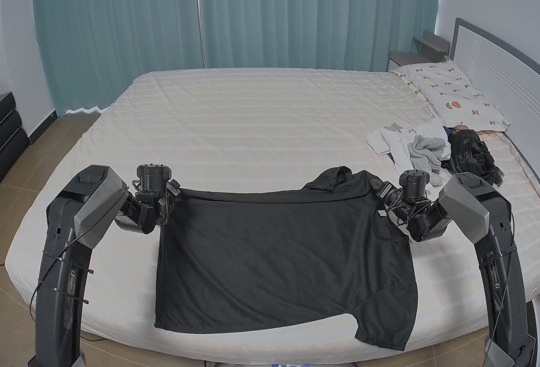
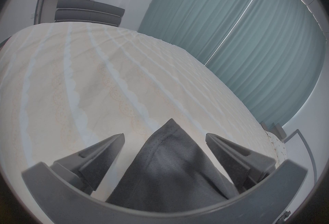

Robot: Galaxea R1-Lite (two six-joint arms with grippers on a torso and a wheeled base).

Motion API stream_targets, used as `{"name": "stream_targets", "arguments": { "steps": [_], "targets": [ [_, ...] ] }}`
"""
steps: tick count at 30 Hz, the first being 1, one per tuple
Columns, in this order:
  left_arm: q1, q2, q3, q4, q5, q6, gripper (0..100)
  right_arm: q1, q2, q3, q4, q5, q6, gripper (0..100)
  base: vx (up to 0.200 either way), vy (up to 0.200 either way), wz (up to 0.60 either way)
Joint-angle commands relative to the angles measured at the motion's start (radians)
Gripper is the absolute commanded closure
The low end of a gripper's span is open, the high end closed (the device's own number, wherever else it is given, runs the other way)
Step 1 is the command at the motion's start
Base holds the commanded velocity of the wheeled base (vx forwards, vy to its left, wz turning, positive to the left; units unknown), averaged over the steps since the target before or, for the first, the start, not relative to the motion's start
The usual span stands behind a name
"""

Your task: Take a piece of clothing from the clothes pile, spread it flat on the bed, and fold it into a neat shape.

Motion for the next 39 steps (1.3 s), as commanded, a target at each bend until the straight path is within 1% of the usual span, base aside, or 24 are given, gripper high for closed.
{"name": "stream_targets", "arguments": {
  "steps": [1,5,8,9,10,12,13,14,18,19,20,21,23,24,26,27,28,29,30,32,34,36,39],
  "targets": [
    [0.015,-0.059,0.058,-0.002,-0.001,0.0,0,-0.019,-0.095,0.1,-0.024,0.0,0.002,0,0.0,0.0,0.0],
    [0.035,-0.157,0.155,-0.011,-0.039,0.001,0,-0.034,-0.175,0.23,-0.093,0.016,-0.005,0,0.0,0.0,0.0],
    [0.044,-0.247,0.268,-0.018,-0.08,0.0,0,-0.036,-0.236,0.362,-0.136,0.045,-0.006,0,0.0,0.0,0.0],
    [0.044,-0.252,0.273,-0.02,-0.083,0.0,0,-0.036,-0.239,0.368,-0.138,0.046,-0.006,0,0.0,0.0,0.0],
    [0.054,-0.303,0.34,-0.049,-0.116,-0.002,0,-0.037,-0.265,0.436,-0.173,0.059,-0.006,0,0.0,0.0,0.0],
    [0.062,-0.359,0.442,-0.094,-0.152,-0.002,0,-0.037,-0.294,0.511,-0.219,0.065,-0.006,0,0.0,0.0,0.0],
    [0.062,-0.359,0.442,-0.094,-0.152,-0.002,0,-0.037,-0.294,0.511,-0.219,0.065,-0.006,0,0.0,0.0,0.0],
    [0.062,-0.405,0.547,-0.141,-0.179,0.001,0,-0.036,-0.328,0.589,-0.254,0.073,-0.006,0,0.0,0.0,0.0],
    [0.054,-0.474,0.764,-0.235,-0.217,0.003,0,-0.036,-0.415,0.742,-0.297,0.132,-0.006,0,0.0,0.0,0.0],
    [0.053,-0.482,0.79,-0.249,-0.22,0.003,0,-0.036,-0.426,0.761,-0.297,0.14,-0.008,0,0.0,0.0,0.0],
    [0.044,-0.508,0.886,-0.304,-0.237,0.003,0,-0.036,-0.466,0.825,-0.299,0.163,-0.008,0,0.0,0.0,0.0],
    [0.035,-0.522,0.951,-0.344,-0.248,0.003,0,-0.036,-0.489,0.864,-0.299,0.175,-0.008,0,0.0,0.0,0.0],
    [0.024,-0.542,1.075,-0.423,-0.264,0.007,0,-0.037,-0.526,0.937,-0.299,0.188,-0.021,0,0.0,0.0,0.0],
    [0.01,-0.545,1.152,-0.476,-0.271,0.016,0,-0.037,-0.544,0.976,-0.307,0.192,-0.038,0,0.0,0.0,0.0],
    [-0.007,-0.545,1.261,-0.558,-0.286,0.044,0,-0.039,-0.56,1.02,-0.326,0.204,-0.06,0,0.0,0.0,0.0],
    [-0.008,-0.545,1.27,-0.566,-0.287,0.046,0,-0.039,-0.561,1.023,-0.328,0.206,-0.061,0,0.0,0.0,0.0],
    [-0.027,-0.537,1.379,-0.658,-0.31,0.076,0,-0.04,-0.567,1.048,-0.345,0.212,-0.075,0,0.0,0.0,0.0],
    [-0.03,-0.537,1.393,-0.672,-0.315,0.079,0,-0.039,-0.567,1.049,-0.346,0.212,-0.078,0,0.0,0.0,0.0],
    [-0.053,-0.533,1.477,-0.747,-0.34,0.092,0,-0.031,-0.567,1.068,-0.346,0.211,-0.087,0,0.0,0.0,0.0],
    [-0.082,-0.517,1.546,-0.807,-0.358,0.095,0,-0.027,-0.566,1.094,-0.348,0.211,-0.097,0,0.0,0.0,0.0],
    [-0.113,-0.49,1.587,-0.839,-0.361,0.101,0,-0.022,-0.566,1.115,-0.353,0.211,-0.106,0,0.0,0.0,0.0],
    [-0.142,-0.464,1.587,-0.839,-0.352,0.102,0,-0.02,-0.567,1.131,-0.371,0.212,-0.107,0,0.0,0.0,0.0],
    [-0.156,-0.438,1.587,-0.839,-0.35,0.104,0,-0.02,-0.567,1.17,-0.409,0.211,-0.109,0,0.0,0.0,0.0]
  ]
}}
